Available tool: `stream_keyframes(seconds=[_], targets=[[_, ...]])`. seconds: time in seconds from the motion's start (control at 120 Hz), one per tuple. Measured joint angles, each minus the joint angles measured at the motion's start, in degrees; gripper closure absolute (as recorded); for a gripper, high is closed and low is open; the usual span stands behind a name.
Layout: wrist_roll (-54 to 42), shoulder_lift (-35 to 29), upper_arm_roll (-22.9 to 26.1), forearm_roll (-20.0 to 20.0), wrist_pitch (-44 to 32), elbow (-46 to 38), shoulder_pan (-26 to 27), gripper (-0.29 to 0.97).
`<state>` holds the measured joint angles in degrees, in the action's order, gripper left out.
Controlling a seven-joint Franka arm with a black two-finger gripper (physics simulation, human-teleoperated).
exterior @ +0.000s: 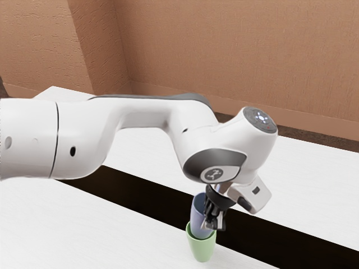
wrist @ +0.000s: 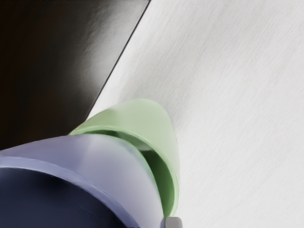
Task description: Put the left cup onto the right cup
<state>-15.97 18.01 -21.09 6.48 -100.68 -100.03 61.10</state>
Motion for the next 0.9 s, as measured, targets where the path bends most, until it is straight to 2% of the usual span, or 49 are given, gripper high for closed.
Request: stream_keyframes(seconds=[0.183,0.383,0.533,0.692,0.9], targets=[[-0.1,0.0,-0.1,-0.6,-0.3,0.0,0.0,0.77],[-0.3,0.0,-0.2,-1.8,-0.4,-0.1,-0.1,0.36],[-0.5,0.0,-0.3,-2.2,-0.6,-0.2,-0.1,0.18],[-0.6,0.0,-0.3,-2.4,-0.8,-0.2,-0.1,0.08],[-0.7,-0.1,-0.4,-2.5,-1.0,-0.4,-0.1,0.03]])
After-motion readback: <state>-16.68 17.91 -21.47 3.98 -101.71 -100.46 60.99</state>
